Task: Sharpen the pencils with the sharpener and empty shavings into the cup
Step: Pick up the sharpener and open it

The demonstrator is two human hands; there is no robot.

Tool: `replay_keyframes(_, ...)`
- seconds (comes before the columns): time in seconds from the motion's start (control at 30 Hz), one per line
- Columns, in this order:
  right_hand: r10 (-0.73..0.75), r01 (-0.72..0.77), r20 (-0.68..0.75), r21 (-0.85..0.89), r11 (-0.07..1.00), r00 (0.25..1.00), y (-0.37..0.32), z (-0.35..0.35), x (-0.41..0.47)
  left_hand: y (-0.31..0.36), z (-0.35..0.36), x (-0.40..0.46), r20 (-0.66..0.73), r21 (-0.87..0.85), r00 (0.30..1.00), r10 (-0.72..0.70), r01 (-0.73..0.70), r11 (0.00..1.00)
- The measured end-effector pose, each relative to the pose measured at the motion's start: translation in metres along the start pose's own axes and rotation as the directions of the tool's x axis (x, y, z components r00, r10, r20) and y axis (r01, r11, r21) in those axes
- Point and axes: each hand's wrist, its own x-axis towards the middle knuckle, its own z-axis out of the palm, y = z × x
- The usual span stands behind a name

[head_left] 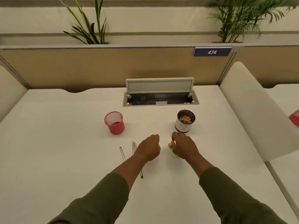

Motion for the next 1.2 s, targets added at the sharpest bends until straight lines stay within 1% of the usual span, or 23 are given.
replay_keyframes(0.07,0.034,-0.035,0.050,0.009,0.999,0.998,0.005,0.010,0.003,0.005,0.007,0.006,0.055,-0.091,0.998,-0.043,0.048,0.995)
replay_keyframes(0.17,0.076,-0.077,0.138,0.000,0.997,0.987,0.008,0.025,0.007,0.016,0.012,0.008,0.121,-0.152,0.988,-0.101,0.119,0.981)
replay_keyframes(0.3,0.096,-0.098,0.198,0.000,0.995,0.975,0.012,0.036,0.012,0.020,0.021,0.009,0.156,-0.240,0.977,-0.146,0.181,0.954)
replay_keyframes(0.4,0.113,-0.126,0.226,0.041,0.991,0.967,0.014,0.040,0.015,0.018,0.026,0.008,0.167,-0.325,0.969,-0.184,0.231,0.917)
replay_keyframes(0.5,0.119,-0.162,0.246,0.160,0.974,0.962,0.014,0.042,0.016,0.012,0.028,0.005,0.166,-0.423,0.952,-0.256,0.303,0.854)
replay_keyframes(0.57,0.109,-0.186,0.247,0.314,0.931,0.963,0.011,0.041,0.016,0.006,0.027,0.003,0.188,-0.484,0.937,-0.296,0.350,0.802)
replay_keyframes(0.6,0.110,-0.200,0.236,0.400,0.894,0.966,0.010,0.040,0.015,0.003,0.027,0.002,0.194,-0.496,0.935,-0.298,0.356,0.792)
replay_keyframes(0.67,0.123,-0.219,0.208,0.542,0.811,0.970,0.004,0.038,0.013,-0.003,0.027,0.000,0.195,-0.492,0.938,-0.286,0.346,0.799)
replay_keyframes(0.73,0.132,-0.225,0.191,0.633,0.740,0.973,-0.003,0.036,0.010,-0.008,0.024,-0.003,0.169,-0.508,0.945,-0.280,0.327,0.797)
replay_keyframes(0.8,0.121,-0.205,0.169,0.688,0.696,0.978,-0.011,0.033,0.008,-0.011,0.020,-0.007,0.115,-0.543,0.956,-0.272,0.289,0.789)
replay_keyframes(0.87,0.100,-0.186,0.161,0.715,0.674,0.982,-0.019,0.030,0.006,-0.013,0.016,-0.010,0.051,-0.562,0.966,-0.255,0.239,0.792)
replay_keyframes(0.97,0.067,-0.167,0.166,0.716,0.678,0.984,-0.028,0.028,0.004,-0.017,0.010,-0.016,-0.024,-0.559,0.966,-0.257,0.200,0.805)
replay_keyframes(1.07,0.037,-0.125,0.144,0.673,0.729,0.989,-0.034,0.027,0.004,-0.023,0.007,-0.024,-0.037,-0.532,0.965,-0.260,0.201,0.822)
replay_keyframes(1.2,-0.014,-0.091,0.154,0.648,0.756,0.988,-0.045,0.028,0.003,-0.032,0.003,-0.036,-0.062,-0.491,0.965,-0.257,0.194,0.849)
